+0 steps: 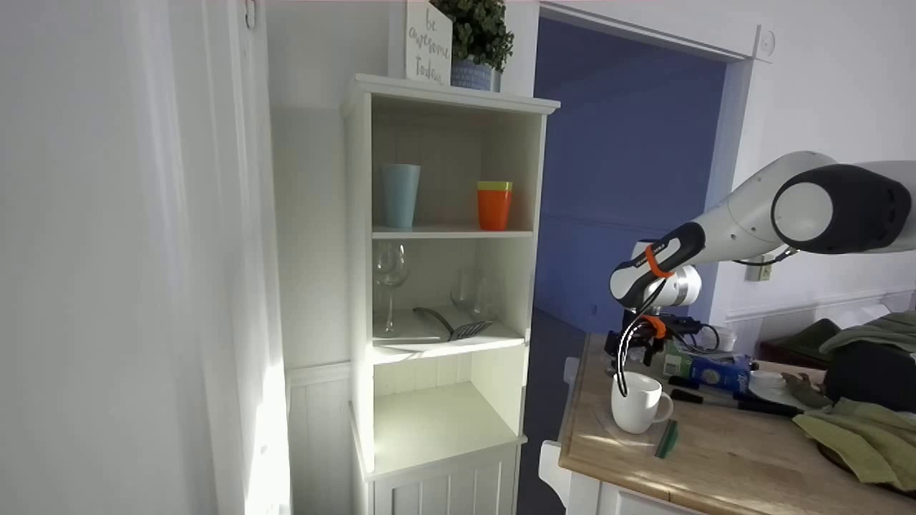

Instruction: Put the spoon in the white cup

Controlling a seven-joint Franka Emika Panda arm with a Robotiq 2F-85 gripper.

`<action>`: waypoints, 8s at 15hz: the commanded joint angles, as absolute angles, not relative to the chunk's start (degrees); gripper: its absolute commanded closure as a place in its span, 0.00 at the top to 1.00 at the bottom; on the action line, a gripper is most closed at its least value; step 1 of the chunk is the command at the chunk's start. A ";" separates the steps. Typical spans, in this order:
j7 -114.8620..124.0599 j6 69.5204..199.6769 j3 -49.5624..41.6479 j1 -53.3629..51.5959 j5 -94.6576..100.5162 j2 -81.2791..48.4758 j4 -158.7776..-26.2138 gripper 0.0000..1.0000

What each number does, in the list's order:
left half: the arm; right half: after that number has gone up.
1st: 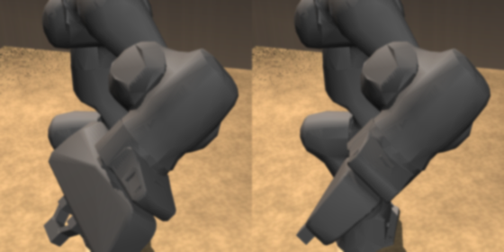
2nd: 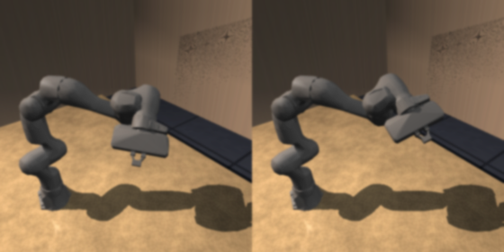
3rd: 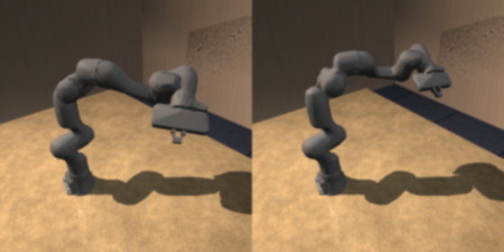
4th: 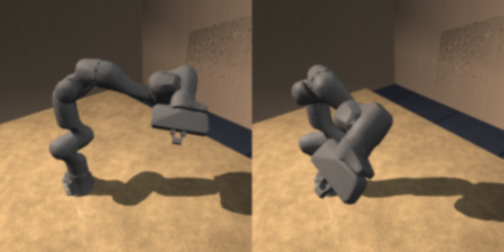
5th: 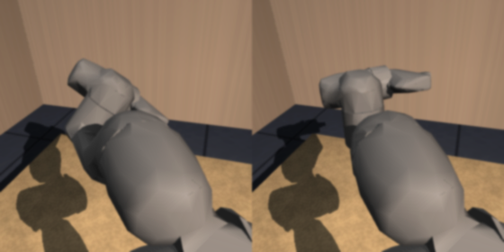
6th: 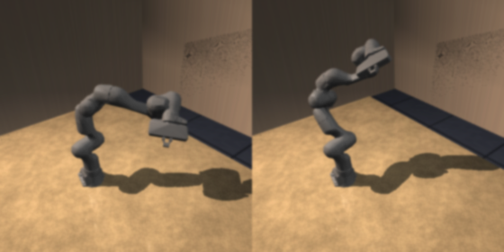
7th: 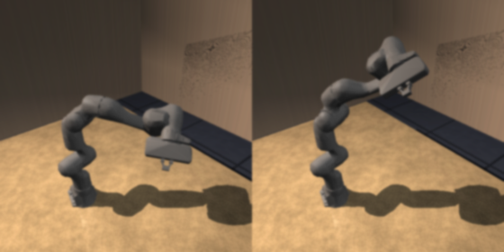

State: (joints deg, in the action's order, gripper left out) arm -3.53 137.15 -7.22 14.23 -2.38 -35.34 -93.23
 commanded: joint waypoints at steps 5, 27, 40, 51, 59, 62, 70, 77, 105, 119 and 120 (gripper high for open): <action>-3.58 136.90 -7.05 14.81 -3.12 -37.23 -90.95 1.00; -2.83 134.97 -6.76 15.50 -3.49 -47.30 -80.98 0.52; -0.01 129.04 -8.73 14.40 -1.92 -47.32 -79.44 0.08; 1.71 106.90 -9.37 13.97 -1.10 -41.33 -75.38 0.05; -5.52 72.67 -7.99 16.10 -1.45 -38.49 -66.20 0.05; -6.49 59.90 -7.87 16.61 -1.85 -39.95 -61.66 0.05; 0.13 54.40 -6.36 16.39 -12.95 -41.75 -61.97 0.04; 5.90 61.01 -6.18 15.34 -18.18 -44.98 -61.72 0.04; 9.41 68.20 -6.58 13.92 -13.49 -48.84 -61.83 0.53; -8.82 84.60 -6.57 13.00 -9.08 -34.06 -70.32 1.00; -11.03 86.93 -6.48 13.14 -8.59 -31.93 -72.16 1.00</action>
